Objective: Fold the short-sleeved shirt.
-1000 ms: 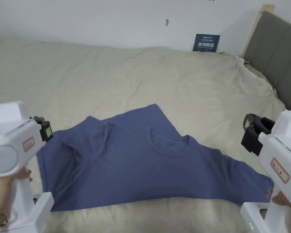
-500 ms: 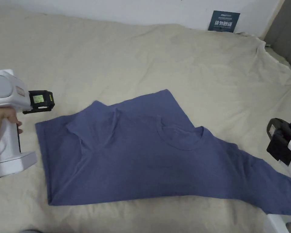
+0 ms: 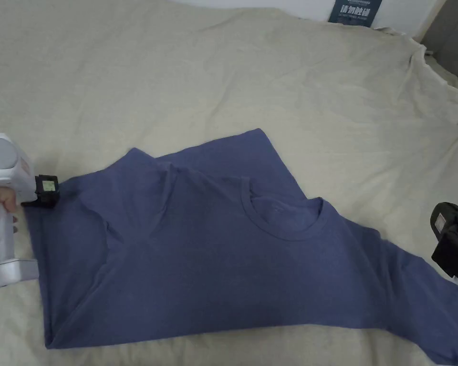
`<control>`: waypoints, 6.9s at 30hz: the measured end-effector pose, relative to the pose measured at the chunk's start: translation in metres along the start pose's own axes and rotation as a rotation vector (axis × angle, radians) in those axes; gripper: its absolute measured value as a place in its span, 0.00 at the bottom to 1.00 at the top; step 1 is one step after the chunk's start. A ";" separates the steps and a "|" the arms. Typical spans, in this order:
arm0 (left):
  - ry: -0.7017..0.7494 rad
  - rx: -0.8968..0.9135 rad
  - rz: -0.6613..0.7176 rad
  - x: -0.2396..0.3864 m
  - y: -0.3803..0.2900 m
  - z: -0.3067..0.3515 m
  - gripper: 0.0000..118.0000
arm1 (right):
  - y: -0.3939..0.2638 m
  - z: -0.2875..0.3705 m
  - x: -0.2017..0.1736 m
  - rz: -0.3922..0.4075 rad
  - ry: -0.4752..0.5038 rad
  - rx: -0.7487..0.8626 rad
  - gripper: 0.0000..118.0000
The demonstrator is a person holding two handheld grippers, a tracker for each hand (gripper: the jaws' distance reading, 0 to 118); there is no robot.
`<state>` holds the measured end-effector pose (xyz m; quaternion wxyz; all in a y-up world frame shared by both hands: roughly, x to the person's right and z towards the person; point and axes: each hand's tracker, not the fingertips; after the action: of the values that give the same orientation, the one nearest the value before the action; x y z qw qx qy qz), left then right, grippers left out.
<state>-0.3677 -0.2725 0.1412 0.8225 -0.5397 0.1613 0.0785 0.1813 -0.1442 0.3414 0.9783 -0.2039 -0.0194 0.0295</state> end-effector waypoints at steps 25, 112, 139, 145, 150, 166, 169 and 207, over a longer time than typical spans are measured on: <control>-0.180 0.283 0.113 -0.008 -0.040 0.098 0.00 | 0.048 -0.068 0.043 0.021 0.115 -0.203 0.33; 0.005 0.846 0.305 0.006 0.251 0.347 0.00 | 0.415 -0.128 0.105 -0.181 -0.249 0.108 0.02; 0.144 0.470 0.068 0.057 0.205 0.047 0.00 | 0.155 -0.358 0.097 -0.117 -0.250 -0.326 0.02; 0.089 0.329 0.150 0.022 0.115 0.028 0.00 | 0.062 -0.311 0.111 -0.118 -0.204 -0.449 0.02; 0.057 0.279 0.227 -0.014 0.044 0.037 0.00 | 0.013 -0.245 0.118 -0.104 -0.181 -0.487 0.02; -0.046 0.220 0.353 -0.086 -0.142 0.104 0.00 | -0.076 -0.080 0.142 -0.135 -0.113 -0.533 0.02; -0.036 0.207 0.333 -0.093 -0.161 0.105 0.00 | -0.092 -0.063 0.141 -0.128 -0.112 -0.550 0.02; -0.114 0.866 -0.082 0.005 -0.183 0.234 0.96 | -0.015 0.056 0.052 -0.105 0.009 0.099 0.93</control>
<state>-0.2650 -0.1327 0.3826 0.9829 -0.1457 0.1122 0.0004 0.2308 -0.1322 0.4006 0.9875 -0.1540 -0.0241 -0.0218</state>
